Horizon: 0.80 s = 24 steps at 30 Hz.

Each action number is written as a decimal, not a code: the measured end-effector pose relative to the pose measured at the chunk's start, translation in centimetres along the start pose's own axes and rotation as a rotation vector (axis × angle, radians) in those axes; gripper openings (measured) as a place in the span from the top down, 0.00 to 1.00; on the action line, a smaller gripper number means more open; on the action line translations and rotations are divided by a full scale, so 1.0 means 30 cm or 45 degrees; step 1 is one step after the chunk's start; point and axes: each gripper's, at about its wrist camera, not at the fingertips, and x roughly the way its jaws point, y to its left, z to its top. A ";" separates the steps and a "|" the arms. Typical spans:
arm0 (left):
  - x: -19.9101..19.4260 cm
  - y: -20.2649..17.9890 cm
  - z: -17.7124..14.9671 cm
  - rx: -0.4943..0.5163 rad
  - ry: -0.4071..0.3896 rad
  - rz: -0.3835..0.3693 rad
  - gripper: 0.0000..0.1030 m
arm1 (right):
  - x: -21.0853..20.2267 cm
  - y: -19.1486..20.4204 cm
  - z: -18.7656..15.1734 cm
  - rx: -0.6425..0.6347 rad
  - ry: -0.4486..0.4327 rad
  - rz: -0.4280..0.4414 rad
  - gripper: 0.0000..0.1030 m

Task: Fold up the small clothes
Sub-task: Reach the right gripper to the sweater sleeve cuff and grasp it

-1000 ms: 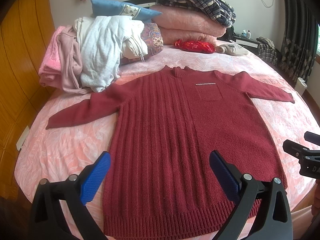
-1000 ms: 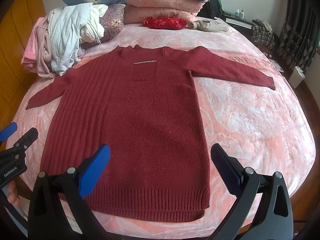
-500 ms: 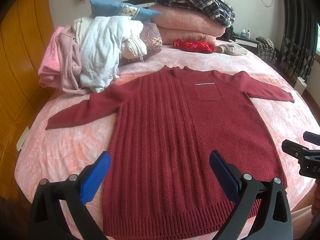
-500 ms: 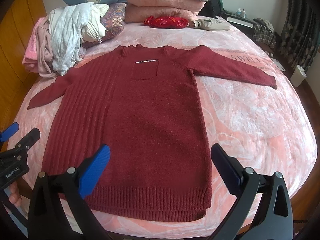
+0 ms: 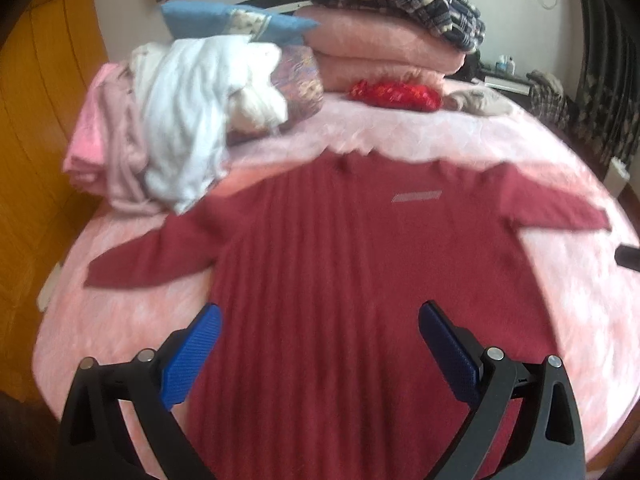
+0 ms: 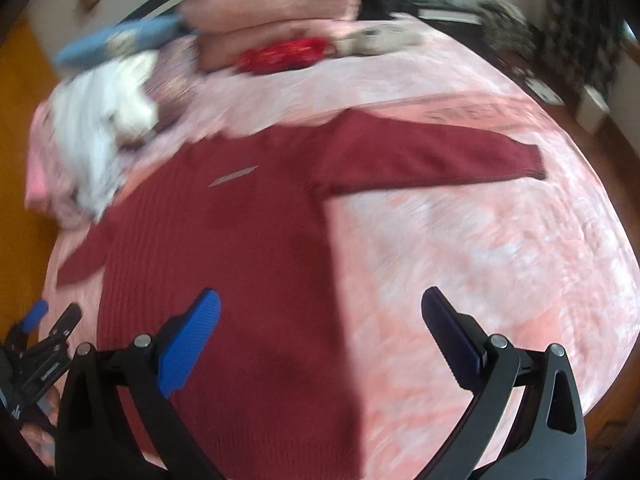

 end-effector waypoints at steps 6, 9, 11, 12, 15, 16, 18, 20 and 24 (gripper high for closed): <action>0.181 -0.272 0.214 0.041 -0.003 -0.112 0.04 | 0.138 -0.378 0.251 0.088 0.068 -0.076 0.03; 0.270 -0.402 0.273 0.031 0.032 -0.184 0.04 | 0.213 -0.576 0.342 0.176 0.117 -0.061 0.03; 0.345 -0.509 0.298 0.040 0.065 -0.237 0.04 | 0.265 -0.709 0.394 0.250 0.103 -0.047 0.03; 0.377 -0.556 0.305 0.051 0.084 -0.252 0.04 | 0.301 -0.766 0.415 0.282 0.123 -0.057 0.03; 0.492 -0.697 0.317 0.068 0.128 -0.288 0.04 | 0.388 -0.889 0.464 0.294 0.151 -0.091 0.03; 0.520 -0.724 0.321 0.061 0.135 -0.294 0.04 | 0.414 -0.922 0.476 0.295 0.165 -0.107 0.03; 0.583 -0.772 0.327 0.038 0.151 -0.312 0.04 | 0.468 -0.998 0.498 0.307 0.187 -0.103 0.03; 0.626 -0.802 0.335 0.037 0.154 -0.306 0.04 | 0.516 -1.052 0.511 0.327 0.215 -0.104 0.03; 0.694 -0.820 0.340 0.024 0.157 -0.295 0.04 | 0.590 -1.126 0.519 0.351 0.260 -0.088 0.05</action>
